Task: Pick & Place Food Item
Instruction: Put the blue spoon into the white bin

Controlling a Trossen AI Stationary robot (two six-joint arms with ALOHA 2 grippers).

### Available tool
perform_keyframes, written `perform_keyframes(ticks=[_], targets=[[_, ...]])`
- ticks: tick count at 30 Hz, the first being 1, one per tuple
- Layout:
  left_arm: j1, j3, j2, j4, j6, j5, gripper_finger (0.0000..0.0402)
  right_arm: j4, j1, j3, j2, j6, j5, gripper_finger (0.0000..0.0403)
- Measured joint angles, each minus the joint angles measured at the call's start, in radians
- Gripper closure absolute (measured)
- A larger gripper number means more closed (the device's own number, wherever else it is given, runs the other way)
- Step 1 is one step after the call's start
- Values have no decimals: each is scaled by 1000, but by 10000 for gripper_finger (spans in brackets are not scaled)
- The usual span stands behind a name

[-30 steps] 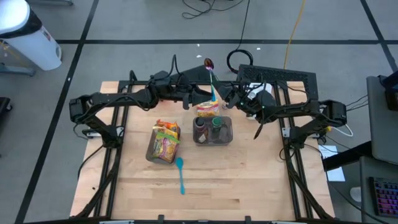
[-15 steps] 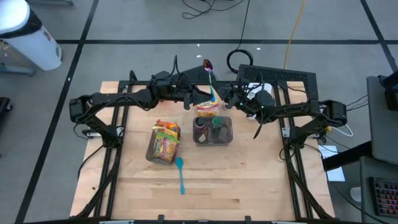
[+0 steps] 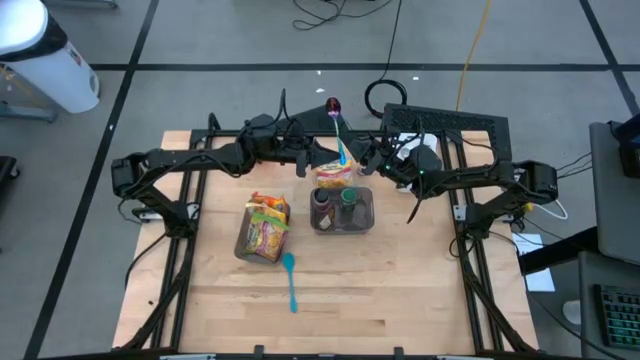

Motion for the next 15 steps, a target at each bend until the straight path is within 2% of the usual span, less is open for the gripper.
perform_keyframes(ticks=[15], targets=[[0, 0, 0, 7, 32, 18, 397, 1, 0, 0, -1, -30, -2, 403]])
